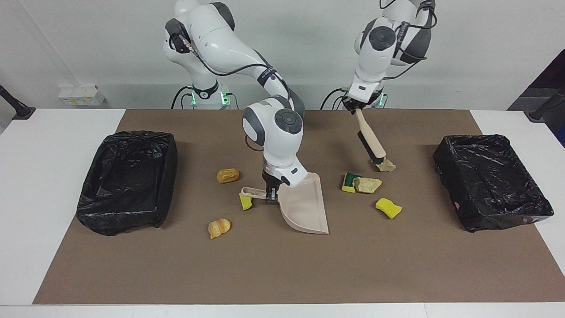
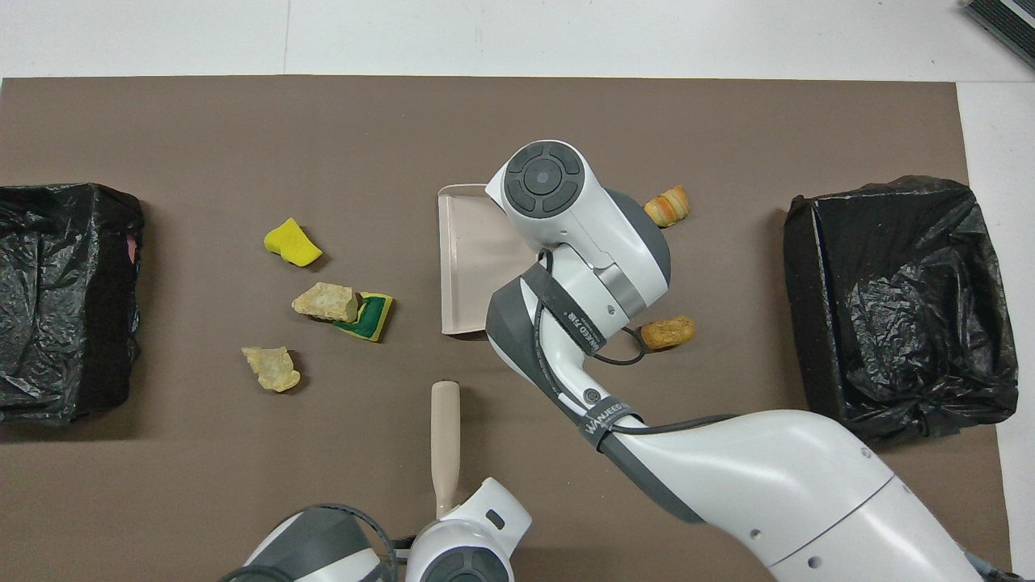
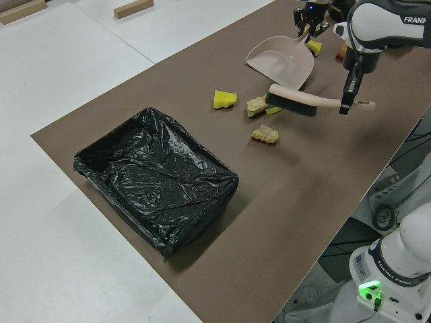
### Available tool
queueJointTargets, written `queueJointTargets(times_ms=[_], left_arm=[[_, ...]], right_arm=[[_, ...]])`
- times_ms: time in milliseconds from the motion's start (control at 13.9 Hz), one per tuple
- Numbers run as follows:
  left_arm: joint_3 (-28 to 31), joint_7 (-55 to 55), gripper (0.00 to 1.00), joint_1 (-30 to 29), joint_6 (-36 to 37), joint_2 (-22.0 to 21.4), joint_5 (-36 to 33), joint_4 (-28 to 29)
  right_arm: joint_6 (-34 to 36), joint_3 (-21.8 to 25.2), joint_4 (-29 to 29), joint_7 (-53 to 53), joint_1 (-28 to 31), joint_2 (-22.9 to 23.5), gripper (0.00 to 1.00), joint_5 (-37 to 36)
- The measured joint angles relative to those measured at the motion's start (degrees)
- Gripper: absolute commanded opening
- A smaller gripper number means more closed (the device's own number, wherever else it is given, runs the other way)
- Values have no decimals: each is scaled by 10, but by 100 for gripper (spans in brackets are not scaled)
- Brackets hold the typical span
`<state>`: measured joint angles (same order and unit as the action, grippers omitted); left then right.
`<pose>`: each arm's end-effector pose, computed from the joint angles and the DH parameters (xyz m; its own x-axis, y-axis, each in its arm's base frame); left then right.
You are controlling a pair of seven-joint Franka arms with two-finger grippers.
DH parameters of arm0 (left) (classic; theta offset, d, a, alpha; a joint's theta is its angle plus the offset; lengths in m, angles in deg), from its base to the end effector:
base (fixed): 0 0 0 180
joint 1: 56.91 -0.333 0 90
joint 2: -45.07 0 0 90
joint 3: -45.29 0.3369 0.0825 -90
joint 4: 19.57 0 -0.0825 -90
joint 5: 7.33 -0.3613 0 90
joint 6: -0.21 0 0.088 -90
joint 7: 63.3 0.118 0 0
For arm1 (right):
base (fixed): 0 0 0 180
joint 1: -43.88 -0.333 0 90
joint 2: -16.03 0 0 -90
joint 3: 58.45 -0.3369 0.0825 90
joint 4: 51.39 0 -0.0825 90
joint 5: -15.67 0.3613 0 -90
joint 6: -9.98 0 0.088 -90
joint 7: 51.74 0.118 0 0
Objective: Sweep and dump trash in bin
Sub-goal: 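Grasp the beige brush handle with the left gripper and lift it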
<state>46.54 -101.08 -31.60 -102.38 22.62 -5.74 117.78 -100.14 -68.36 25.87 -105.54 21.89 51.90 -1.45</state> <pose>0.3378 -0.1532 0.4646 0.9499 0.2487 -0.1892 0.2324 -0.9670 -0.1043 0.6301 0.3321 0.3749 0.0014 0.9856 -0.1691 0.9980 0.0094 0.0631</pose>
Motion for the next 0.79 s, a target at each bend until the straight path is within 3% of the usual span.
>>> queueJointTargets(times_ms=[432, 793], left_arm=[[2, 117, 0, -193, -27, 16, -3, 7], [-11, 165, 0, -188, -76, 60, -2, 38]], right_arm=[[0, 0, 0, -1, 0, 1, 0, 0], [0, 0, 0, -3, 1, 2, 0, 0]])
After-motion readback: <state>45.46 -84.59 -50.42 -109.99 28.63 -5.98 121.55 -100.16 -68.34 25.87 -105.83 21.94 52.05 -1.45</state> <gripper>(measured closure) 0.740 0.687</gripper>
